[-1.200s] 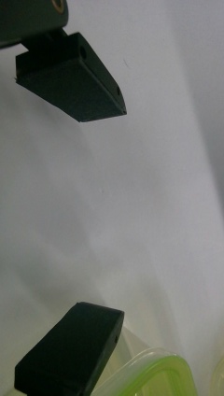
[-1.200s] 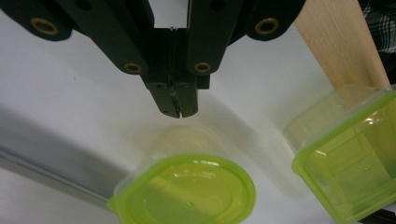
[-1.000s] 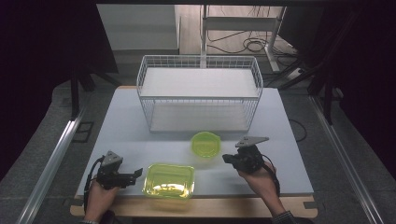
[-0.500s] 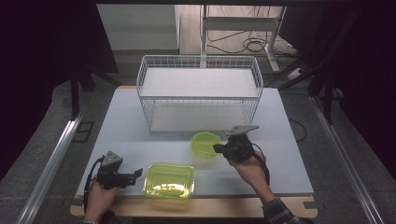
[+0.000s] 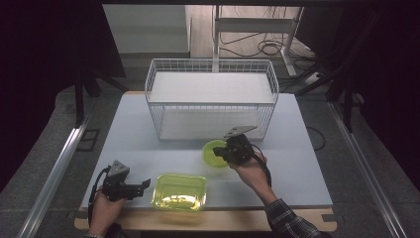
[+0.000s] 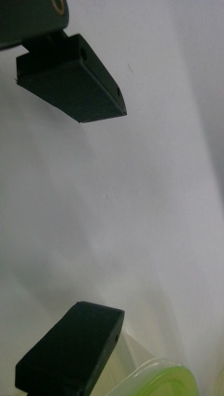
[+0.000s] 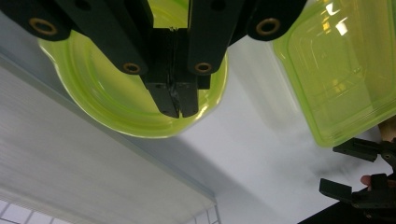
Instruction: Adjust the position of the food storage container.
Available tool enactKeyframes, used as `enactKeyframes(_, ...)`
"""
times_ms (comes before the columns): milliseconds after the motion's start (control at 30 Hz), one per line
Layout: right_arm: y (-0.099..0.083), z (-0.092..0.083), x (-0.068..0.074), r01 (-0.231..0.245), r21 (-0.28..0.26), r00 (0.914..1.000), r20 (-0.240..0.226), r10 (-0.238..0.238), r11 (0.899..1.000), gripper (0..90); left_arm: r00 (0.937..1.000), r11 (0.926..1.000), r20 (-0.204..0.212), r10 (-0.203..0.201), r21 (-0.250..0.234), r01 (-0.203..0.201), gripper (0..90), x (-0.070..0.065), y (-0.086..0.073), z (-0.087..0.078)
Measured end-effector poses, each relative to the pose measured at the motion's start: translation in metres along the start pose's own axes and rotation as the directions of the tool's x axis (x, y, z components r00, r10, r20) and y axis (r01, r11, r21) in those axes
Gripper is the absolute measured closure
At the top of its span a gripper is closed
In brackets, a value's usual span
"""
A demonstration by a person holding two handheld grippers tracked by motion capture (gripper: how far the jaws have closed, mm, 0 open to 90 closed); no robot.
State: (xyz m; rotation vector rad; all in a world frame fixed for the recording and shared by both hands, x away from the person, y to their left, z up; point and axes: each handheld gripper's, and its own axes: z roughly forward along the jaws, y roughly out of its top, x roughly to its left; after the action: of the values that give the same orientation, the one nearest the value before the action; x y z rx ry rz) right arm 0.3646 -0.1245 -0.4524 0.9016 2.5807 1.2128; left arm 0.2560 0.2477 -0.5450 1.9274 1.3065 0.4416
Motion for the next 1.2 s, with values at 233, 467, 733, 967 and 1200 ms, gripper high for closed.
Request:
enactKeyframes(233, 0.007, 0.016, 0.005, 0.025, 0.015, 0.9996, -0.010, -0.024, 1.000, 88.3, 1.0000, 1.0000, 0.001, -0.003, 0.000, 0.003, 5.0, 0.000, 0.000, 0.000)
enactKeyframes(467, 0.021, 0.039, 0.013, 0.059, 0.039, 0.9981, -0.019, -0.059, 0.997, 88.3, 1.0000, 1.0000, 0.002, 0.000, 0.007, 0.000, 5.0, 0.000, 0.000, 0.000)
enactKeyframes(733, 0.029, 0.067, 0.019, 0.088, 0.082, 0.9959, -0.028, -0.086, 0.993, 87.9, 0.9999, 0.9999, 0.004, 0.009, 0.011, -0.009, 5.0, -0.001, 0.000, 0.001)
enactKeyframes(967, 0.025, 0.076, 0.012, 0.084, 0.112, 0.9964, -0.005, -0.084, 0.990, 87.9, 0.9999, 0.9998, 0.005, 0.012, 0.013, -0.012, 5.0, -0.001, 0.000, 0.001)
enactKeyframes(1200, 0.020, 0.067, 0.003, 0.069, 0.118, 0.9972, 0.019, -0.072, 0.991, 87.7, 0.9998, 0.9996, 0.006, 0.018, 0.022, -0.019, 5.0, -0.002, 0.000, 0.002)
